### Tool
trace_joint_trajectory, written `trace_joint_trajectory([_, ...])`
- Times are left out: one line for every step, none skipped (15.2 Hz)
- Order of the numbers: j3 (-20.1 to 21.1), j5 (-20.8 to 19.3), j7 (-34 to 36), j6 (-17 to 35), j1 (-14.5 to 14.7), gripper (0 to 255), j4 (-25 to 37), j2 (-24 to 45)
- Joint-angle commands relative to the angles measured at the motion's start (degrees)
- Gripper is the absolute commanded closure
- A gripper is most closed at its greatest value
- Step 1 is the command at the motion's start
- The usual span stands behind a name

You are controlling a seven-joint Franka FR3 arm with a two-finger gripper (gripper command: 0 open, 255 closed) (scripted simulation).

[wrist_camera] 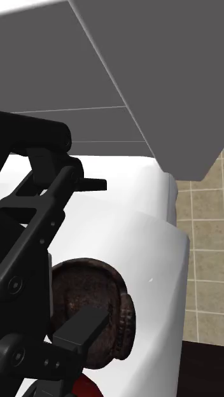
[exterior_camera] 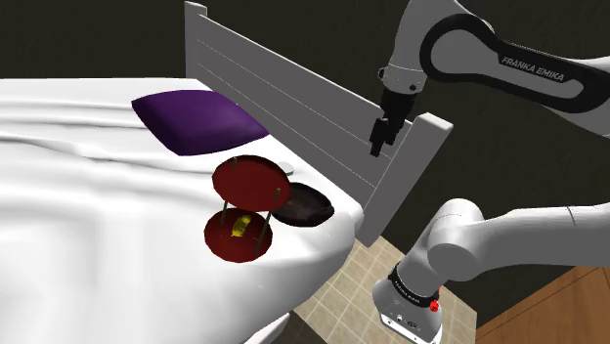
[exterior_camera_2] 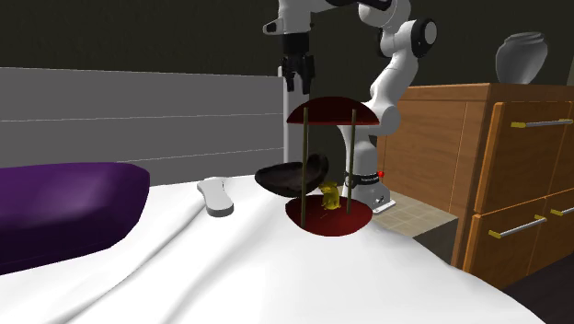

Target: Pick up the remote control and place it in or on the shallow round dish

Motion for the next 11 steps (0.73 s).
trace_joint_trajectory([0.0,0.0,0.0,0.0,0.0,0,0.0,0.0])
trace_joint_trajectory([-1.1,-0.8,-2.7,2.0,0.7,0,-0.4,1.2])
trace_joint_trajectory([-2.2,-1.6,-5.4,4.0,1.4,0,-0.8,2.4])
trace_joint_trajectory([-3.3,-2.4,-8.1,6.0,2.1,0,-1.1,3.8])
trace_joint_trajectory([-4.4,-3.0,-10.7,8.0,2.8,0,-1.2,5.2])
trace_joint_trajectory([-5.4,-3.6,-13.3,10.0,3.5,0,-1.3,6.7])
trace_joint_trajectory([-6.4,-4.1,-15.9,12.0,4.3,0,-1.3,8.3])
trace_joint_trajectory([-7.4,-4.6,-18.5,13.9,5.1,0,-1.3,10.0])
trace_joint_trajectory([-8.4,-4.9,-21.1,15.9,5.8,0,-1.1,11.7])
trace_joint_trajectory([-9.3,-5.2,-23.7,17.8,6.6,0,-0.9,13.4])
trace_joint_trajectory([-10.2,-5.3,-26.3,19.7,7.4,0,-0.6,15.2])
